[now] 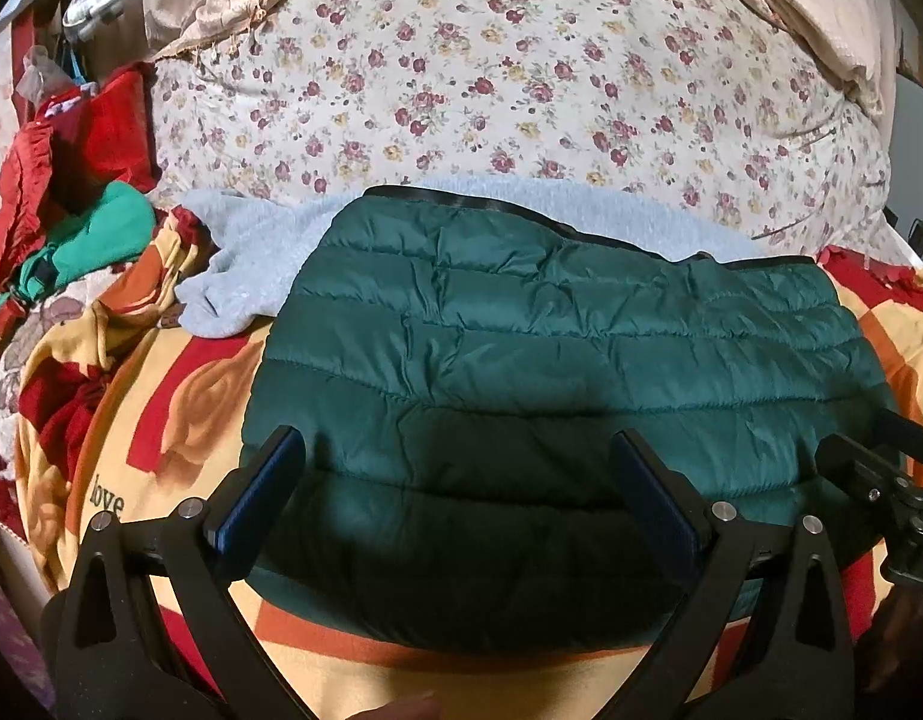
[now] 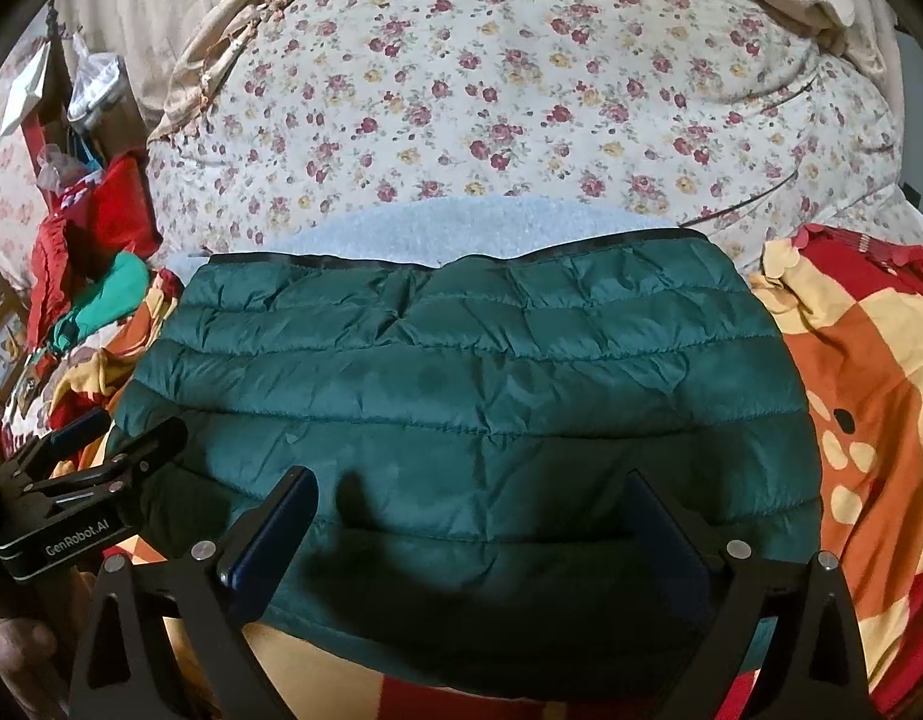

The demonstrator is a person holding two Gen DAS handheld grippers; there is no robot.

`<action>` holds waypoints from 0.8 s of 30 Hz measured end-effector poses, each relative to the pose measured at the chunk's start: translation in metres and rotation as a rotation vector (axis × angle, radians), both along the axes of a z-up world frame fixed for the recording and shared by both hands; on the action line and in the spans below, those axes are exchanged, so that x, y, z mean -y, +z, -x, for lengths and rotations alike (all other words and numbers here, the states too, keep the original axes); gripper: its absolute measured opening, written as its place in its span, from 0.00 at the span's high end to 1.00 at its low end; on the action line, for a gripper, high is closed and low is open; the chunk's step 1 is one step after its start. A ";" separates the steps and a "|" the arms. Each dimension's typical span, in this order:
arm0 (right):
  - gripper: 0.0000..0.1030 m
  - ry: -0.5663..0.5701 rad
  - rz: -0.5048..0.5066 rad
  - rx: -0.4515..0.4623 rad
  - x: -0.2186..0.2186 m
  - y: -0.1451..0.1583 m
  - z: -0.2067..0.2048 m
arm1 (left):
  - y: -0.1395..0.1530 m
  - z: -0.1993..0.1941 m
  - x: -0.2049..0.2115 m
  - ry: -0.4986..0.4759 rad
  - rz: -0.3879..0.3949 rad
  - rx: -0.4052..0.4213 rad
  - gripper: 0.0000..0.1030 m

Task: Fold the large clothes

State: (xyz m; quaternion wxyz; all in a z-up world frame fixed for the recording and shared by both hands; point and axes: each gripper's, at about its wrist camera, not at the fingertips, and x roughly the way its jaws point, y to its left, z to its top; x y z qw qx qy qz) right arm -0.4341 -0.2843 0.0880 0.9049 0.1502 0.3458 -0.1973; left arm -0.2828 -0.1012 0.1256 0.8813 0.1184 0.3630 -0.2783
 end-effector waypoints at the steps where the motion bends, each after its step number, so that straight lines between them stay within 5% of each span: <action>1: 0.02 -0.001 -0.002 -0.002 0.000 -0.001 0.000 | 0.000 0.000 0.000 0.001 -0.002 0.003 0.01; 24: 0.02 -0.024 -0.022 -0.015 0.009 -0.005 0.001 | -0.007 -0.001 0.003 -0.004 -0.019 -0.009 0.01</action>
